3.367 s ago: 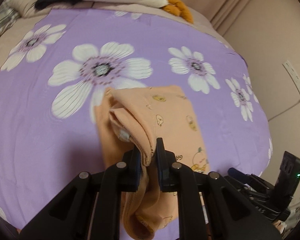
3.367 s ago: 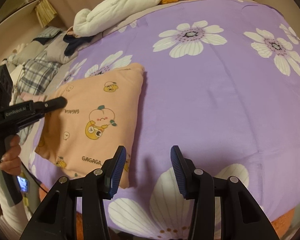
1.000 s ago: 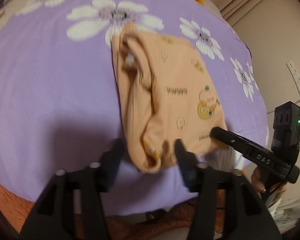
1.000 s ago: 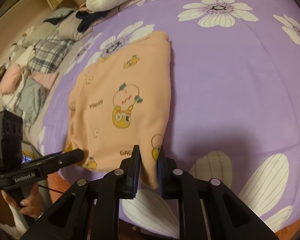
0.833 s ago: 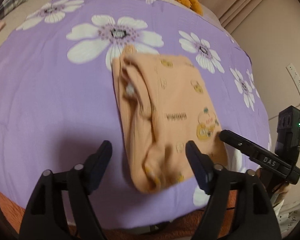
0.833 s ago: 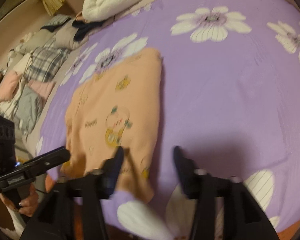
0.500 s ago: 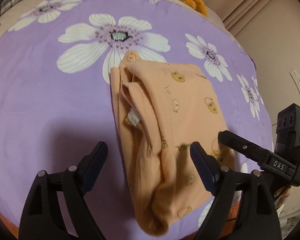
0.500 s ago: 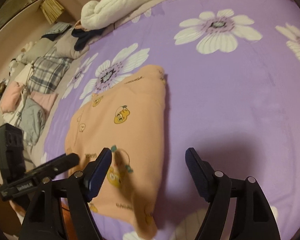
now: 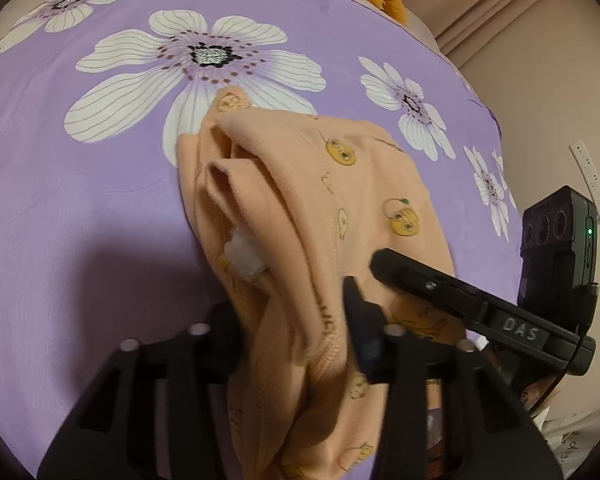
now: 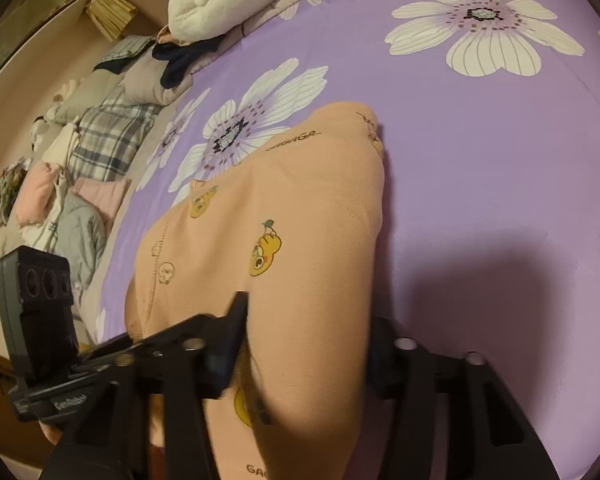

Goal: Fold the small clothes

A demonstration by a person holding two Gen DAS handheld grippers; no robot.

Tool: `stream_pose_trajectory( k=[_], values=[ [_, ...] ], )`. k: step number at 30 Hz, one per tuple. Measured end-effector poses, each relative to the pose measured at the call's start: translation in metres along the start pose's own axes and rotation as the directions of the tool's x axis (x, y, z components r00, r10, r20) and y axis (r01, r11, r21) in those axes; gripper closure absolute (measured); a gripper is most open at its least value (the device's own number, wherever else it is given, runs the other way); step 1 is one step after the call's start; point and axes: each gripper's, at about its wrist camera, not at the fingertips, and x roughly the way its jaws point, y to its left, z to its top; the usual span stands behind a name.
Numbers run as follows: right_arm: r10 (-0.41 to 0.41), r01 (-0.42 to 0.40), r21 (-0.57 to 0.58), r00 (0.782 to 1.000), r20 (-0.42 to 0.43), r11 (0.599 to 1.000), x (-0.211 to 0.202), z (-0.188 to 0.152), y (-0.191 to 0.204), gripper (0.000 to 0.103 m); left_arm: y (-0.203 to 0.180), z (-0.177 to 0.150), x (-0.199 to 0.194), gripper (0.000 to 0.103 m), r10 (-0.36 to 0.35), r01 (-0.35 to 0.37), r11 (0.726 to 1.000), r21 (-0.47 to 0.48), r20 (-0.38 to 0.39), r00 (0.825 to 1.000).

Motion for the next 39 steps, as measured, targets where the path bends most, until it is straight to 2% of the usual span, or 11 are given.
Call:
stream_pose_trajectory(
  k=[2,5,14,22,26,29,39],
  values=[
    [-0.006,0.007,-0.033,1.0,0.013,0.999,-0.005,-0.001,0.008,0.072,-0.006,0.001,-0.004,0.07,-0.003,0.003,1.0,0.004,0.001,1.0],
    [-0.021,0.023,-0.068,0.999,0.031,0.997,-0.014,-0.001,0.018,0.075,-0.019,0.003,-0.014,0.071,0.012,-0.013,0.999,0.035,0.02,1.0],
    [0.006,0.008,-0.106,0.992,0.127,0.994,-0.054,0.017,0.029,0.075,-0.051,0.02,-0.048,0.071,-0.036,0.027,0.996,0.089,0.104,0.994],
    [-0.021,0.046,-0.122,0.981,0.195,0.991,-0.069,0.041,0.032,0.075,-0.07,0.046,-0.048,0.071,-0.045,0.025,0.991,0.133,0.152,0.987],
    [-0.011,0.032,-0.109,0.981,0.192,0.994,-0.065,0.053,0.026,0.075,-0.071,0.058,-0.036,0.07,-0.026,0.001,0.989,0.148,0.162,0.986],
    [-0.032,0.051,-0.101,0.983,0.18,0.994,-0.055,0.062,0.021,0.075,-0.065,0.067,-0.022,0.07,-0.016,-0.005,0.99,0.138,0.147,0.989],
    [-0.087,0.092,-0.036,0.991,0.106,0.995,-0.015,0.069,-0.004,0.075,-0.045,0.08,0.032,0.07,0.036,-0.043,0.993,0.108,0.065,0.997]
  ],
)
